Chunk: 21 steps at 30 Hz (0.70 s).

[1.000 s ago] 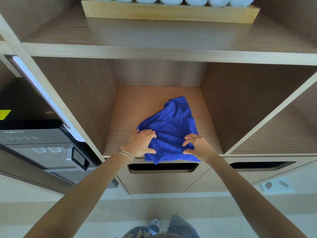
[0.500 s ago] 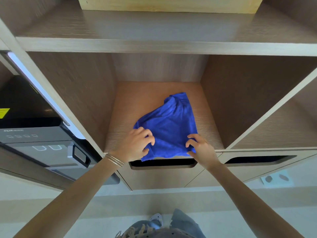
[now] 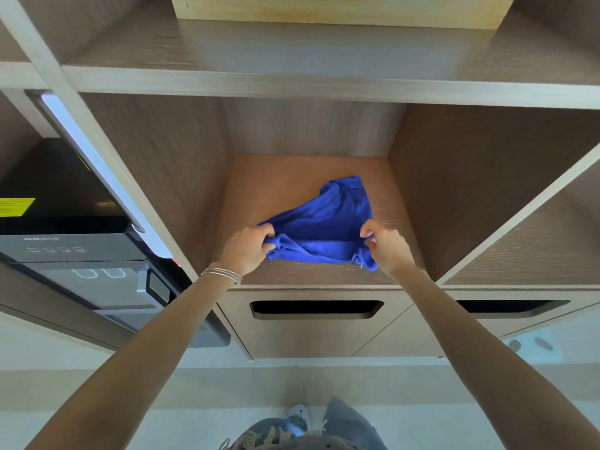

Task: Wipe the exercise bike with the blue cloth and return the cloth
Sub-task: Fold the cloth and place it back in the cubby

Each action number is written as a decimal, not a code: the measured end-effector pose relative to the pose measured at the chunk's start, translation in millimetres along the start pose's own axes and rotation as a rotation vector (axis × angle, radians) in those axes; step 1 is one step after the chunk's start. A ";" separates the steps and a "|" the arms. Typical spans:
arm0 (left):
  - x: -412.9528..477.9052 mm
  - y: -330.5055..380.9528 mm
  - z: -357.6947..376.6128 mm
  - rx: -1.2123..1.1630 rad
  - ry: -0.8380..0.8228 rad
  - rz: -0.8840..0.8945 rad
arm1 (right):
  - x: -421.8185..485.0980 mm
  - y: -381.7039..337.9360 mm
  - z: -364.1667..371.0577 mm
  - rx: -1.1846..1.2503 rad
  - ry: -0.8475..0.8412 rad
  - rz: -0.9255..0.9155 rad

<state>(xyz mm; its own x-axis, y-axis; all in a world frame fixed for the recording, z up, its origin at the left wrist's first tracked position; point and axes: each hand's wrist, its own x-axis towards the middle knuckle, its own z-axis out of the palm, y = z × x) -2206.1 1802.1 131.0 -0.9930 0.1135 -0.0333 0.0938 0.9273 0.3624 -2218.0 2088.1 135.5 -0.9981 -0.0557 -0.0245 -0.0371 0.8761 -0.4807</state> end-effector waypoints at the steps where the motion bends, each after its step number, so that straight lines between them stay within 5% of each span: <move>1: 3.6 1.6 0.2 -0.023 -0.002 -0.021 | -0.2 -1.0 -0.6 -0.032 0.023 -0.019; 5: 3.6 2.9 3.4 -0.066 0.025 -0.011 | -14.1 -2.4 2.5 -0.003 -0.076 -0.214; 8: -4.3 2.5 5.5 -0.087 0.118 0.194 | -24.6 -1.4 11.6 -0.183 -0.255 -0.243; 12: -6.0 3.4 2.6 -0.039 0.197 0.442 | -18.4 -5.1 14.4 -0.188 -0.156 -0.207; 21: 9.2 -1.6 -3.1 0.044 0.100 0.177 | 5.1 8.7 -12.8 0.370 -0.232 0.016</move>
<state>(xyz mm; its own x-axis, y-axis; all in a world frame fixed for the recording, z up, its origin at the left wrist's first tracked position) -2215.5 1800.6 133.0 -0.9628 0.2416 0.1209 0.2680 0.9110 0.3134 -2224.1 2101.6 142.4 -0.9596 -0.1864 -0.2108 0.0407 0.6492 -0.7595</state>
